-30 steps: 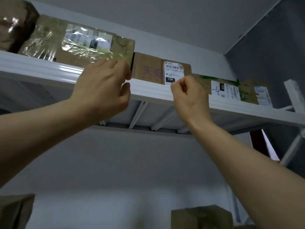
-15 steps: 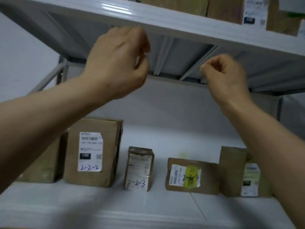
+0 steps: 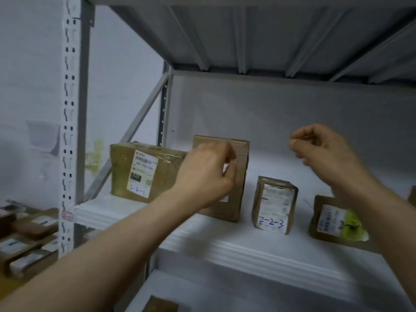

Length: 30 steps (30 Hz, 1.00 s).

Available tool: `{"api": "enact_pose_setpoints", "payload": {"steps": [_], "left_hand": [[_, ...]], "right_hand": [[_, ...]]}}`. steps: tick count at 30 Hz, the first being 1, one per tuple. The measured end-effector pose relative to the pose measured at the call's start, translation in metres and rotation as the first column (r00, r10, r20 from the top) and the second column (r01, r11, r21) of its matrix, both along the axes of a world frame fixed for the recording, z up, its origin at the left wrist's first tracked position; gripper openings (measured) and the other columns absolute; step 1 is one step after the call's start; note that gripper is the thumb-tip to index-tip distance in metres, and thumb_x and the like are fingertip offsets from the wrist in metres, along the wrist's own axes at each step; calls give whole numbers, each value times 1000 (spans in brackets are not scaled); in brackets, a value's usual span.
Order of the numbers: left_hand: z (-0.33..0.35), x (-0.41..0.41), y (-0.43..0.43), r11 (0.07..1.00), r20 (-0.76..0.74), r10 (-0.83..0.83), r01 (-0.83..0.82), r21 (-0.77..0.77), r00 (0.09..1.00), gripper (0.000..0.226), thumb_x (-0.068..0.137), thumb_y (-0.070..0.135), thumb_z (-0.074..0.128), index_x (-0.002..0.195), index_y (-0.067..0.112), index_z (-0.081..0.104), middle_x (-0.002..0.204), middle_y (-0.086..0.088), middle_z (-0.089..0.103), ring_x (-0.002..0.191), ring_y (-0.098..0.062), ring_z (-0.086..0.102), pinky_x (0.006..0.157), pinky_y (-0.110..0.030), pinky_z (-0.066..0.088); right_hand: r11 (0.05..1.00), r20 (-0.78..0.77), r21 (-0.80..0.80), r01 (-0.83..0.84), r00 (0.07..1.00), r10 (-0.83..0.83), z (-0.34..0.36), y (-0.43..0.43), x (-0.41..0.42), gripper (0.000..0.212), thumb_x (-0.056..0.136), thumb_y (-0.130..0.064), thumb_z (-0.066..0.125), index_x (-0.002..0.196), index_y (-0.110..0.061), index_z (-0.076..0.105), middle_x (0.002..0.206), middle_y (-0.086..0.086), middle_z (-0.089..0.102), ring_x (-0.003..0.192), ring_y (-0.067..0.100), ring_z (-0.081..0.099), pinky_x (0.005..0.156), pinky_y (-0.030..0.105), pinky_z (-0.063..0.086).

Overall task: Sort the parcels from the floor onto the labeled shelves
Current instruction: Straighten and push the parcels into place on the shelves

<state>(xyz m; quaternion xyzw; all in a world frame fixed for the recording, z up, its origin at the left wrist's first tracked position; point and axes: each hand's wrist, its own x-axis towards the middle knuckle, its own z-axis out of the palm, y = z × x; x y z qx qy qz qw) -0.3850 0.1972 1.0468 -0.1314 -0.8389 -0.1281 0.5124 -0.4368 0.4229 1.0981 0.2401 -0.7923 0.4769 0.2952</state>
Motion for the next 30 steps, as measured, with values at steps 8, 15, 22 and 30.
{"api": "enact_pose_setpoints", "payload": {"steps": [8, 15, 22, 30], "left_hand": [[-52, -26, -34, 995, 146, 102, -103, 3, 984, 31, 88, 29, 57, 116, 17, 59, 111, -4, 64, 103, -27, 55, 86, -38, 44], [-21, -56, -103, 884, 290, 451, -466, -19, 844, 78, 84, 19, 60, 151, 32, 23, 161, -4, 21, 148, -37, 17, 116, -58, 19], [-11, -78, -157, 860, 577, 490, -471, -197, 654, 93, 83, 18, 69, 153, 43, 11, 163, -1, 14, 149, -43, 2, 112, -72, 17], [-12, -78, -190, 920, 539, 386, -352, -171, 748, 92, 74, 20, 81, 147, 40, 29, 149, -3, 38, 138, -36, 27, 113, -53, 29]], "right_hand": [[974, 30, 224, -33, 999, 27, -30, -77, -39, 47, 85, -45, 69, 127, -40, 49, 135, -4, 43, 124, 18, 47, 98, 37, 44], [923, -53, 385, 22, 999, -2, -18, -107, -77, 75, 79, -53, 72, 145, -44, 38, 153, 2, 26, 141, 30, 25, 112, 44, 29], [876, -81, 481, 16, 996, 27, -16, -120, -104, 80, 74, -47, 81, 144, -41, 43, 153, 7, 29, 141, 33, 25, 105, 40, 32], [901, -129, 433, 34, 991, 24, -16, -129, -108, 59, 76, -34, 82, 128, -42, 55, 124, 1, 46, 124, 28, 44, 94, 35, 41]]}}
